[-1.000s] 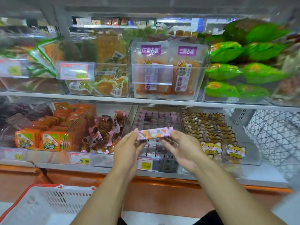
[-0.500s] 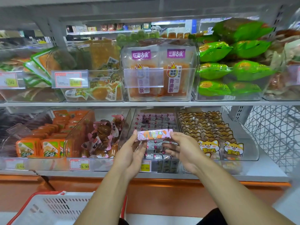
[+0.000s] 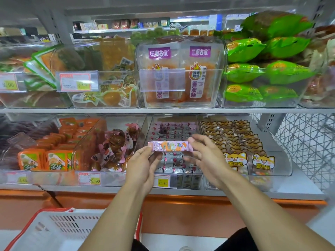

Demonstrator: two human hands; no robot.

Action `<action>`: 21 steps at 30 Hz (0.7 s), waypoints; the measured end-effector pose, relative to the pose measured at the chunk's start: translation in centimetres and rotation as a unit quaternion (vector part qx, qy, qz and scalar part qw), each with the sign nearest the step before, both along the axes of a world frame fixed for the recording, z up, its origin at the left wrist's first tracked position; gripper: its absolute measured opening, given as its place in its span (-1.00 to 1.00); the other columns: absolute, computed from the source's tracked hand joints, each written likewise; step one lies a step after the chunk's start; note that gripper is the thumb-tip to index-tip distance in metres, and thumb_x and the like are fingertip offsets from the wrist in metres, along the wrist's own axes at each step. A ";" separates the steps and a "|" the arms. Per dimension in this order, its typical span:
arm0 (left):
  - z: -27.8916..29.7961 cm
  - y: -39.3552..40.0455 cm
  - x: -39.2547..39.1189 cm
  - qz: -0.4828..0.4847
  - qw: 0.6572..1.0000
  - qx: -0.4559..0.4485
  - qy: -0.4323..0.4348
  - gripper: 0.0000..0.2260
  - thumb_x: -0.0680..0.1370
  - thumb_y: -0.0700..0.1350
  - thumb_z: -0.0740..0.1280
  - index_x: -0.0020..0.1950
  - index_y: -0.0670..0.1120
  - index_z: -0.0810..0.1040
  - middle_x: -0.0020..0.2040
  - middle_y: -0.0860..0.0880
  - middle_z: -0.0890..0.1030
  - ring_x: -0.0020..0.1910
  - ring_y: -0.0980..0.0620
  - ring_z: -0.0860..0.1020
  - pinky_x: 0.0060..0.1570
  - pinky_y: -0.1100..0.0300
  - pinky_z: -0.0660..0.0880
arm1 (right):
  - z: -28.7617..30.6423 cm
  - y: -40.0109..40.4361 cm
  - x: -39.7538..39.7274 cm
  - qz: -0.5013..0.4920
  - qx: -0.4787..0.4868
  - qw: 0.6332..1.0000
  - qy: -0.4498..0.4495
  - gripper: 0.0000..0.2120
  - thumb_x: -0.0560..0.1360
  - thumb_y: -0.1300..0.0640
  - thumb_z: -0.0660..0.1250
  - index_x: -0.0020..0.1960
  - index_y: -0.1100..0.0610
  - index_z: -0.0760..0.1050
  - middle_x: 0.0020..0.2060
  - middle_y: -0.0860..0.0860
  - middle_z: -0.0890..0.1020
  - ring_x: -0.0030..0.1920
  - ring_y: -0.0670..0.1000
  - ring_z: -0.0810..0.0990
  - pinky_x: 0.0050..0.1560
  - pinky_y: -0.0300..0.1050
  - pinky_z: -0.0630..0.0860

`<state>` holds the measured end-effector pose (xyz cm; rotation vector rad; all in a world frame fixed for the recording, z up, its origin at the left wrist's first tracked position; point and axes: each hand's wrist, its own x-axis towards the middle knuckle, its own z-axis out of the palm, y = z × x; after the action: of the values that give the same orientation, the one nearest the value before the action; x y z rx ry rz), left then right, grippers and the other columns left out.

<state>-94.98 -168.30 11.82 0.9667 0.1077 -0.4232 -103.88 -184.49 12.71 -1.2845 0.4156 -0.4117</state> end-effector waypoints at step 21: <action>0.8 -0.1 -1.2 -0.042 0.994 0.060 -0.084 -0.65 0.39 0.01 0.52 0.03 -0.19 0.64 -0.21 -0.07 0.71 -0.30 0.11 0.65 -0.26 0.28 0.60 | -0.6 -0.4 0.0 0.095 -0.033 0.995 0.006 -0.50 0.38 -0.18 0.51 0.21 0.07 0.58 -0.15 -0.02 0.71 -0.27 -0.04 0.63 -0.27 -0.19 0.57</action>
<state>-96.20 -168.43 12.66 1.1242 -0.0610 -0.4140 -103.83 -184.89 12.08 -1.3770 0.2880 -0.2582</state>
